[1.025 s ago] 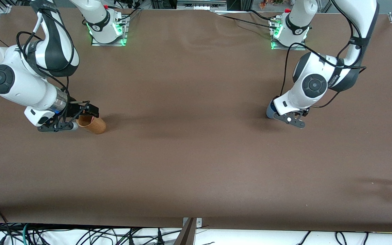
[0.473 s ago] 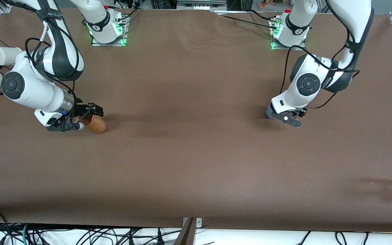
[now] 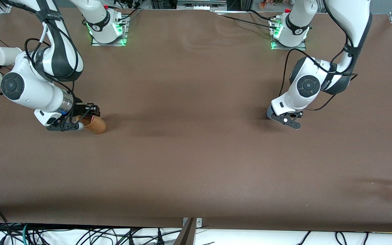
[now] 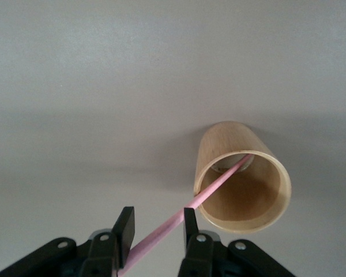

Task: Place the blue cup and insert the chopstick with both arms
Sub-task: 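Grasp the blue cup with the left gripper and slide it toward the table center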

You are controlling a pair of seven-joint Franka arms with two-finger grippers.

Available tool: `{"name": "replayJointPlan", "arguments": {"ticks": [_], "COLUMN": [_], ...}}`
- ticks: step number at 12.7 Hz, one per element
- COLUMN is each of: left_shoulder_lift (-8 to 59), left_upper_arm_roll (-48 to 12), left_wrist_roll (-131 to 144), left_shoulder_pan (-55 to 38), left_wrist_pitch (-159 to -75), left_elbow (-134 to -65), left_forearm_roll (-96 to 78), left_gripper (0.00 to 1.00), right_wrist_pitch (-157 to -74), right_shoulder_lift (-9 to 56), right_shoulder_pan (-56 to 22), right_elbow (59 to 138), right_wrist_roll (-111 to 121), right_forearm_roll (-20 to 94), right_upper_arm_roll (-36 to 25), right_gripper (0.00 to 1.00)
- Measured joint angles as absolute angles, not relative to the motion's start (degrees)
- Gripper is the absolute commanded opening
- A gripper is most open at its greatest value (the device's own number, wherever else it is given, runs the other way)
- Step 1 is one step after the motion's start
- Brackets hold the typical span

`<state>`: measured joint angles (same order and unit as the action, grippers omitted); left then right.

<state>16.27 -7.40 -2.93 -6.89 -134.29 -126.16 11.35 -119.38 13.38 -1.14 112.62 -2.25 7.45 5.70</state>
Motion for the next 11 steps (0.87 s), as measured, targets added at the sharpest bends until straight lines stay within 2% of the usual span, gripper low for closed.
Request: {"name": "replayJointPlan", "arguments": {"ticks": [2,5,7,8,10,11], "left_shoulder_lift": [16.13,16.3,17.77,19.31,23.59,25.91], "left_upper_arm_roll": [-8.43,-13.53,-16.23,-16.91,-17.38,-17.4], "left_wrist_roll": [-2.67,3.73,13.11,19.41,31.25,35.86], "left_shoulder_pan": [-7.13,-8.46,-11.98,-15.07,-21.78,-24.57], "left_wrist_pitch": [-134.53,-134.06,-133.09,-132.93,-132.82,-132.79], "left_elbow": [-124.3,-119.22,-115.41,-113.38,-109.3,-107.66], "left_forearm_roll": [11.36,11.35,11.04,10.9,10.88,10.89], "left_gripper": [0.0,0.0,0.0,0.0,0.0,0.0], "right_wrist_pitch": [-119.37,-119.38,-119.28,-119.16,-118.8,-118.74], "right_shoulder_lift": [13.38,13.38,13.38,13.38,13.38,13.38], "right_shoulder_pan": [-1.04,-0.9,-0.87,-0.87,-0.86,-0.84], "right_elbow": [112.62,112.63,112.66,112.69,112.98,113.32], "right_wrist_roll": [-2.25,-2.25,-2.23,-2.23,-2.23,-2.23], "right_forearm_roll": [7.46,7.63,9.61,10.33,11.28,11.76], "right_upper_arm_roll": [5.7,5.65,5.56,5.53,5.46,5.41], "right_gripper": [0.27,0.3,0.44,0.45,0.43,0.37]}}
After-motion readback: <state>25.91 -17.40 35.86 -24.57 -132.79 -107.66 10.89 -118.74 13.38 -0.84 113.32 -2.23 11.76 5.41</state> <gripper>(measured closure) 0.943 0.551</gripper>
